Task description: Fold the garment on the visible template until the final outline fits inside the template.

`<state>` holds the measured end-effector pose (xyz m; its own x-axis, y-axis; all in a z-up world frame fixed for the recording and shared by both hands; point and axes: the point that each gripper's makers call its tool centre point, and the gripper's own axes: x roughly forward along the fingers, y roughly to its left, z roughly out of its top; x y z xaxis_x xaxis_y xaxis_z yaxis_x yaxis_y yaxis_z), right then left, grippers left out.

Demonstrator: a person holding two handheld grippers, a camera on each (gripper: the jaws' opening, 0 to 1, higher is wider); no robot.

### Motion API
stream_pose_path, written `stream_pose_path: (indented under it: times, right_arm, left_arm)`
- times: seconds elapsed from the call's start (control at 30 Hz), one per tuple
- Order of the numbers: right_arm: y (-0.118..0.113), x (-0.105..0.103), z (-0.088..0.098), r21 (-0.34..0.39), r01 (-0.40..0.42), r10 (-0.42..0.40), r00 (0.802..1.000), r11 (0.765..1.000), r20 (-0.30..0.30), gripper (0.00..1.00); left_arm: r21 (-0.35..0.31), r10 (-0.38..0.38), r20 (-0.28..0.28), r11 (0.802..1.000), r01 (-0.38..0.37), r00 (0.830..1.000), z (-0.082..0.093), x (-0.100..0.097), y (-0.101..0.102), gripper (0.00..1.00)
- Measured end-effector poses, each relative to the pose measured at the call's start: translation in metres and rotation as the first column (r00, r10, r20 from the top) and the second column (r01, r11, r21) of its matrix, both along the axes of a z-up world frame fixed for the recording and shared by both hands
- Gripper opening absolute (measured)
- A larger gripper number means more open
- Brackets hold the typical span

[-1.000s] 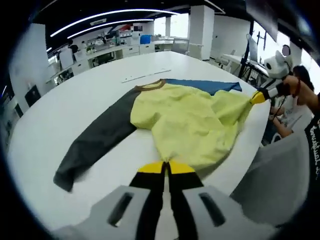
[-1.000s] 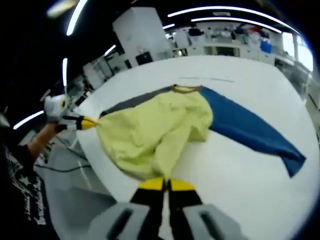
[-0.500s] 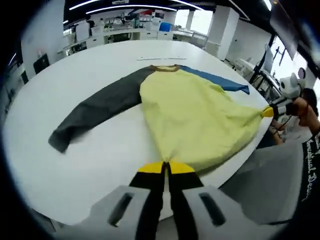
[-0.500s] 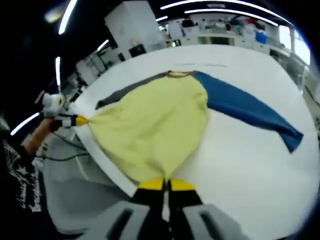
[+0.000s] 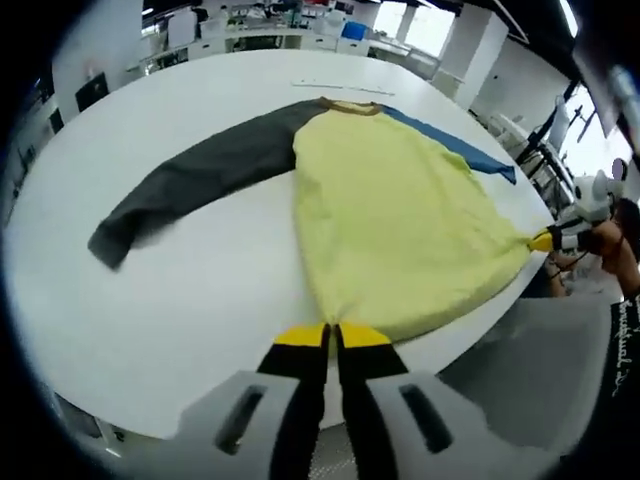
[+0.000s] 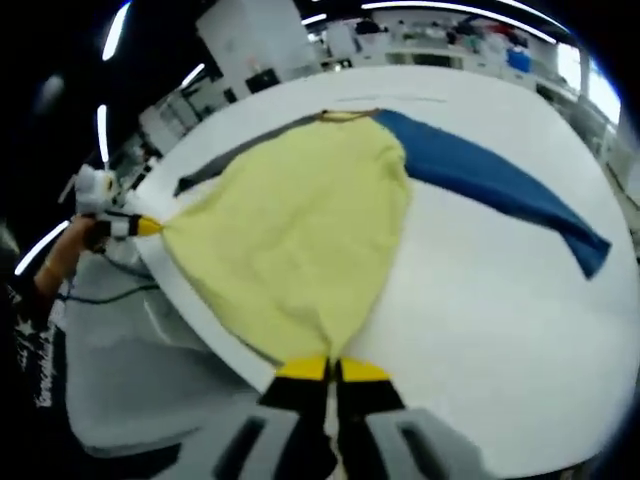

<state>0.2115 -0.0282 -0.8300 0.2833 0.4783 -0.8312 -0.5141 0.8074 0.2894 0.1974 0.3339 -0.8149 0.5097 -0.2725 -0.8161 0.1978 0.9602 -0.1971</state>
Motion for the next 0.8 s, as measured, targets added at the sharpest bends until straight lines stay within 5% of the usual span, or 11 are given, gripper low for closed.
stream_pose_path:
  times: [0.43,0.8]
  right_arm:
    - [-0.002,-0.003,-0.008,-0.028,0.034,-0.034,0.999,0.999,0.003,0.03]
    - [-0.006,-0.005,-0.013,-0.033,0.054,-0.054,0.998,0.998,-0.013,0.00]
  left_arm:
    - [-0.009,-0.029,0.020,1.000,0.029,0.999,-0.010,-0.010,-0.002,0.13]
    - [-0.022,-0.062,-0.047,0.998,0.061,0.997,-0.020,-0.020,-0.007,0.00]
